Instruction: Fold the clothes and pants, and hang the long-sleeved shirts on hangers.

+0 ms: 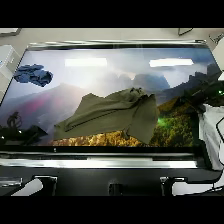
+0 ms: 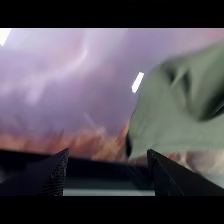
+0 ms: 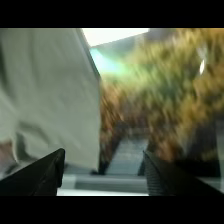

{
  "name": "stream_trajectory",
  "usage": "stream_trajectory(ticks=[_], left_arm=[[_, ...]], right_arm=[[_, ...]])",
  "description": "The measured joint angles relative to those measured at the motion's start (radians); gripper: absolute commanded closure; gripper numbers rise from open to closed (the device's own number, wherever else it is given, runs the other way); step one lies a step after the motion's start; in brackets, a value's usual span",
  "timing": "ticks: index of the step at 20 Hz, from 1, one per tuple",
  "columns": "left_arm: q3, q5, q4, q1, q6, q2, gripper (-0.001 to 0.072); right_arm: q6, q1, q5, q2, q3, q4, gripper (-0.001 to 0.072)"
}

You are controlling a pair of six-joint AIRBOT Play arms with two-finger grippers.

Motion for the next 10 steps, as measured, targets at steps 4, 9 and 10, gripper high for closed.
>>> stream_trajectory(ticks=[4,9,10], left_arm=[[-0.069,0.024,-0.077,-0.002,0.059,-0.032,0.0228],[-0.09,0.049,-0.184,-0.056,0.098,-0.1,0.0369],[-0.092,0.062,-0.189,-0.07,0.1,-0.108,0.046]], right_arm=[[-0.023,0.006,0.03,0.009,-0.022,-0.003,0.0155],[-0.035,0.031,0.041,0.011,-0.028,0.003,0.0155],[-0.039,0.035,0.043,0.011,-0.029,0.005,0.0156]])
